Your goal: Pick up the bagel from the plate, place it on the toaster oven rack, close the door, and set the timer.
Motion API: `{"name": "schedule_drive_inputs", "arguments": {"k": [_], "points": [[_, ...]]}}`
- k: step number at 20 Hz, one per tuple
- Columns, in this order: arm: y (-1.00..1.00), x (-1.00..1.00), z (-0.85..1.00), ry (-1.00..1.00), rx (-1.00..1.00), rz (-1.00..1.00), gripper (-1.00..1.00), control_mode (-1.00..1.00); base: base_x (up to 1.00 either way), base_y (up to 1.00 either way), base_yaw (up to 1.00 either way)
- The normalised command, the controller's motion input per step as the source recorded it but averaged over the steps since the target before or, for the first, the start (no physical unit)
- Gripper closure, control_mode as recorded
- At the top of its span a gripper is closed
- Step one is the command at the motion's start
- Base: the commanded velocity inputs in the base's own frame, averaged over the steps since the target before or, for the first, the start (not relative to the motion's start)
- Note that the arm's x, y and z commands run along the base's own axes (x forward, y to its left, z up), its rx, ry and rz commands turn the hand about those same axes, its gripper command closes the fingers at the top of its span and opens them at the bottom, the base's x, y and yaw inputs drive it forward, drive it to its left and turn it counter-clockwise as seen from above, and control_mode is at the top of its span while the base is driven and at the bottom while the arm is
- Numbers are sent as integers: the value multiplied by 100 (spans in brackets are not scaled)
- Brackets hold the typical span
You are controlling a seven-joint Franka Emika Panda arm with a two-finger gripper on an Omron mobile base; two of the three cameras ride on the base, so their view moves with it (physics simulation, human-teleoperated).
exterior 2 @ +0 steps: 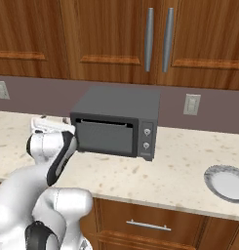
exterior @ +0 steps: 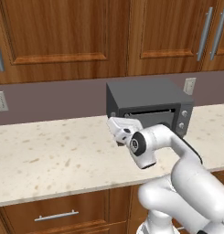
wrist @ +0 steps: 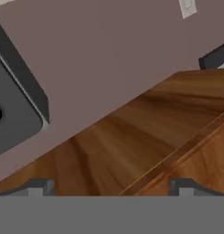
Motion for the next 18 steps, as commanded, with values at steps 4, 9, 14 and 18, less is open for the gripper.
{"name": "schedule_drive_inputs", "arguments": {"k": [4, 9, 14, 18], "points": [[1, -100, 89, 5, 13, 2, -100, -100, 0, 0, 0], [0, -92, 90, 3, 46, -1, -100, -100, 0, 0, 0], [6, -57, 74, 0, 61, -7, -100, -100, 0, 0, 0], [1, -43, 67, 6, 63, -14, -100, -100, 0, 0, 0]]}}
